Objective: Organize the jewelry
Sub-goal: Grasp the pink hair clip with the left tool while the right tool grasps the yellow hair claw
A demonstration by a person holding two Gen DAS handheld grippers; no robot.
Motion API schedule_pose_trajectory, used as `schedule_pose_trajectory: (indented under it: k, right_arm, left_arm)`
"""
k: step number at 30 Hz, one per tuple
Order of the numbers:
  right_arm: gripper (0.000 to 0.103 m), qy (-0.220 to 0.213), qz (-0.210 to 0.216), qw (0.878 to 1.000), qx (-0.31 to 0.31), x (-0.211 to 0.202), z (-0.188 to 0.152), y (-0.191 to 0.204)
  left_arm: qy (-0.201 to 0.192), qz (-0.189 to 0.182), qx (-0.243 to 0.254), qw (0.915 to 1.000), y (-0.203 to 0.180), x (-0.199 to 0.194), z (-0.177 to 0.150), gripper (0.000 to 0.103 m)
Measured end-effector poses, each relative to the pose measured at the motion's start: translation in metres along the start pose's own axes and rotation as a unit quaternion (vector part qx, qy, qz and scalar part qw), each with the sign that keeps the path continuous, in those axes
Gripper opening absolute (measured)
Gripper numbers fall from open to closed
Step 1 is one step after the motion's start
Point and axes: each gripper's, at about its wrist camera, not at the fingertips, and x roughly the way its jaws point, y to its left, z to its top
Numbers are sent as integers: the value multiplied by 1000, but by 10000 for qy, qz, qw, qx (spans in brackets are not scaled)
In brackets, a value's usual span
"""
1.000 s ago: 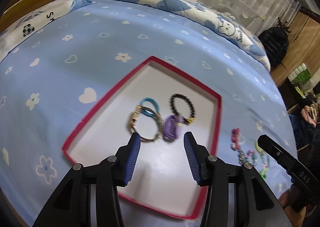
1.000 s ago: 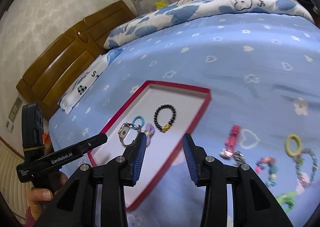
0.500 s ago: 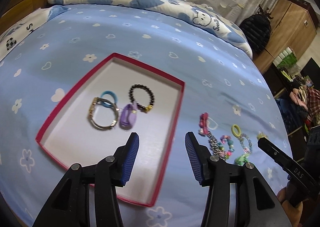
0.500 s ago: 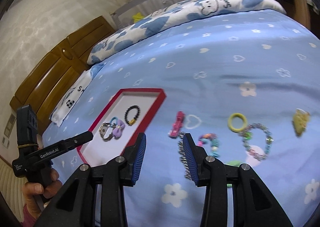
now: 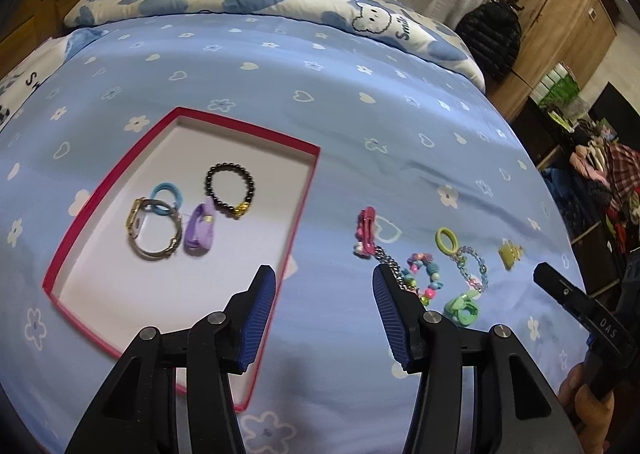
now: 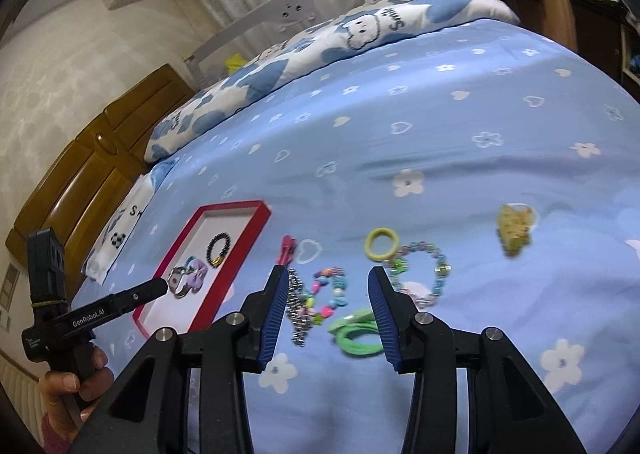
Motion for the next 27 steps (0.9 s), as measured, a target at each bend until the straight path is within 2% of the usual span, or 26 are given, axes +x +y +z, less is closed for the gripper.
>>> schedule_pose_trajectory:
  k: [13,18,27]
  right_arm:
    - [46,-162,-339,9990,250,-13,2,-40]
    - [51,-195,-579,9978,270,-12,4,-54]
    - [52,-135,-1006,9944,291,0,10,-83]
  left_arm:
    - [208,3,340,9992,-31,30,10,50]
    - [275,5,435,9987,-39,43,14,50]
    - [523,127,553,9970,-48,88,28,50]
